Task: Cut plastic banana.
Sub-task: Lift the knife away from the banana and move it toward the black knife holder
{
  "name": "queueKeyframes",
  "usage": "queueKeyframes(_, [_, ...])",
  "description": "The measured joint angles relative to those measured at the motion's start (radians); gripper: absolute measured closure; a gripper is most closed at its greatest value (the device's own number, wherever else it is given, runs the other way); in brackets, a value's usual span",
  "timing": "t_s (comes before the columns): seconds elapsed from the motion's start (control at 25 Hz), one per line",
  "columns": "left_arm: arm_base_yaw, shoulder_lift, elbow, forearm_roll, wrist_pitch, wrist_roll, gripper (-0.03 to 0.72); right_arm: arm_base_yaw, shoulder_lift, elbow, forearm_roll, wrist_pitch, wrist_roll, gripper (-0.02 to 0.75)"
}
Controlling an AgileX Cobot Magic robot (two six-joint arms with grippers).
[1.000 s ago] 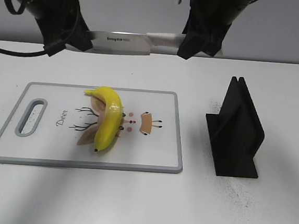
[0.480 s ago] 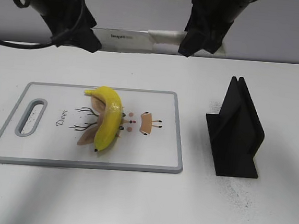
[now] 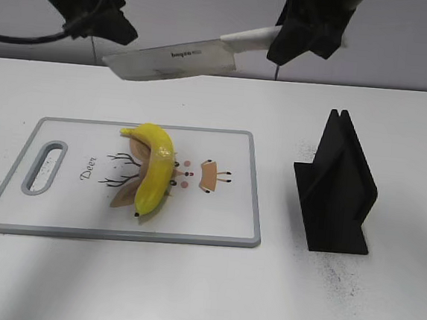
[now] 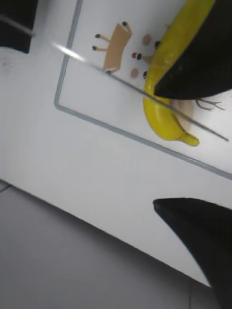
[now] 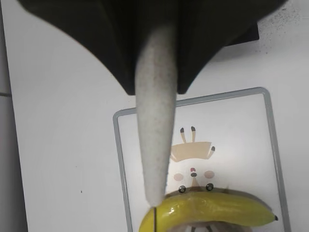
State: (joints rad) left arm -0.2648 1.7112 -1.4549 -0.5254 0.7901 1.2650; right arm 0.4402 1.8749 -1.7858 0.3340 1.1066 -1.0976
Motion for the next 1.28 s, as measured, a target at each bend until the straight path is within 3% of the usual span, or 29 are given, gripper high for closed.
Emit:
queueKeyframes(0.32, [0.072,-0.129,0.000,0.023,-0.051,-0.241,0.092,0.000,-0.079,-0.003,-0.001,0.052,0.104,0.575])
queueKeyframes(0.52, [0.149,-0.223,0.000,0.156,-0.030,-0.560,0.101,0.000,-0.107,-0.003,-0.028,0.089,0.243,0.575])
queueKeyframes(0.68, [0.220,-0.282,0.000,0.299,0.117,-0.818,0.102,0.000,-0.125,-0.003,-0.113,0.106,0.448,0.575])
queueKeyframes(0.8, [0.274,-0.298,0.000,0.384,0.323,-0.966,0.102,0.000,-0.137,-0.003,-0.155,0.112,0.604,0.575])
queueKeyframes(1.0, [0.355,-0.324,0.030,0.430,0.422,-1.059,0.102,0.000,-0.161,-0.003,-0.193,0.114,0.846,0.575])
queueKeyframes(1.28, [0.370,-0.487,0.231,0.430,0.426,-1.072,0.103,0.000,-0.274,0.118,-0.199,0.075,0.983,0.575])
